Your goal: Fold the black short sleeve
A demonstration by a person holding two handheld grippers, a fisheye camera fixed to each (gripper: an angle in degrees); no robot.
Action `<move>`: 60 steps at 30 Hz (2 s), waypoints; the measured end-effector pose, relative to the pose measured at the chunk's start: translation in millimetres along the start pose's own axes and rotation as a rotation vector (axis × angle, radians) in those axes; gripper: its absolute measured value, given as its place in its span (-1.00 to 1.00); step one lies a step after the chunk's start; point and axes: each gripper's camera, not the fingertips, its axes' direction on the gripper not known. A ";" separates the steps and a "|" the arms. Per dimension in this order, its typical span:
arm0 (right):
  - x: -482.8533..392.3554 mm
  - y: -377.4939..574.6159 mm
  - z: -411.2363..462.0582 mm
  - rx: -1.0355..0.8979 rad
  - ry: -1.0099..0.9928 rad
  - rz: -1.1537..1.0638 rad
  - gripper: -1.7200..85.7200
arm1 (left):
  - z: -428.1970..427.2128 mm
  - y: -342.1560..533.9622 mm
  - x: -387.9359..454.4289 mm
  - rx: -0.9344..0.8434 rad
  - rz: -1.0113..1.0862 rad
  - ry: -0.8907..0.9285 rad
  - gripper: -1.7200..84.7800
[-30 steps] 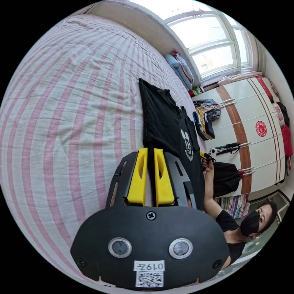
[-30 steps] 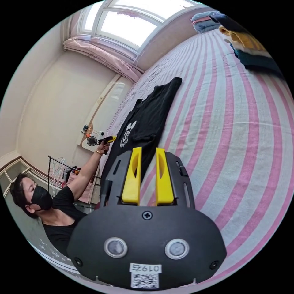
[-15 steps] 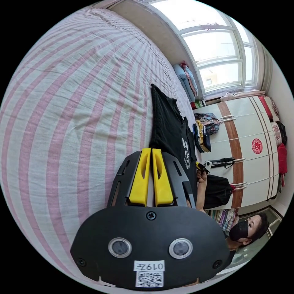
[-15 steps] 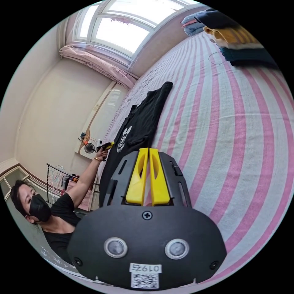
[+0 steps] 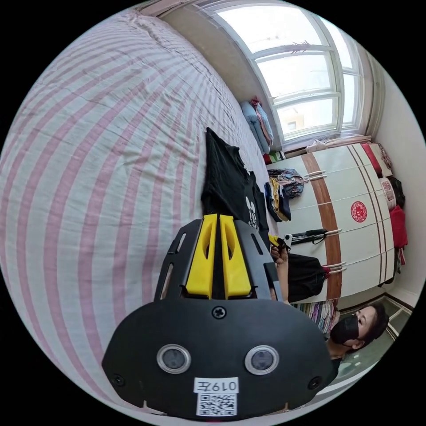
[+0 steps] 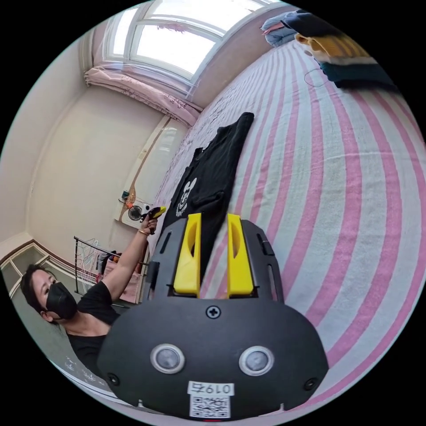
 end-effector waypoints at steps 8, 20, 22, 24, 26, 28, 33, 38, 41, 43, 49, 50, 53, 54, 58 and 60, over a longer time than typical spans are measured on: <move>-61.5 97.3 -3.9 -0.058 0.120 -0.016 -0.79 | -29.6 139.4 23.9 0.001 0.066 -0.014 -0.93; -51.1 142.0 41.7 0.001 0.130 0.186 -0.79 | -35.7 231.0 29.4 0.171 -0.025 -0.040 -0.94; -49.8 154.8 46.0 0.011 0.139 0.193 -0.86 | -32.4 239.9 35.0 0.154 -0.003 -0.044 -0.94; -49.6 166.0 47.7 0.020 0.137 0.198 -0.93 | -29.7 250.6 40.0 0.145 0.013 -0.053 -0.94; -49.9 178.2 48.8 0.036 0.139 0.213 -0.95 | -28.9 266.4 42.8 0.142 0.021 -0.047 -0.94; -54.3 193.3 55.1 0.043 0.151 0.195 -0.96 | -29.6 279.5 43.1 0.142 0.024 -0.052 -0.94; -84.1 236.7 55.6 0.079 0.134 0.100 -0.95 | -38.5 320.7 51.8 0.150 0.065 -0.033 -0.94; -183.1 339.3 34.6 0.307 0.381 -0.317 -0.98 | -52.0 393.6 110.3 0.218 0.376 -0.228 -0.94; -251.0 419.9 42.4 0.477 0.598 -0.541 -0.97 | -44.0 437.0 147.5 0.275 0.510 -0.372 -0.94; -284.3 469.7 59.4 0.561 0.700 -0.625 -0.93 | -34.7 457.0 161.3 0.296 0.569 -0.397 -0.94; -289.1 528.8 85.4 0.441 0.500 -0.611 -0.96 | -21.5 493.7 158.9 0.285 0.523 -0.333 -0.93; -288.8 533.8 86.9 0.430 0.495 -0.609 -0.96 | -24.0 495.9 150.1 0.252 0.442 -0.314 -0.93; -290.2 557.4 87.5 0.387 0.532 -0.606 -0.97 | -36.5 509.6 135.1 0.251 0.367 -0.351 -0.92; -286.4 563.6 82.6 0.386 0.529 -0.577 -0.97 | -39.3 512.0 133.0 0.250 0.358 -0.379 -0.91; -253.2 578.1 51.9 0.392 0.460 -0.407 -0.89 | -69.5 516.3 94.9 0.284 0.192 -0.310 -0.81; -229.9 580.8 36.0 0.396 0.389 -0.301 -0.82 | -76.6 510.2 69.1 0.259 0.097 -0.226 -0.73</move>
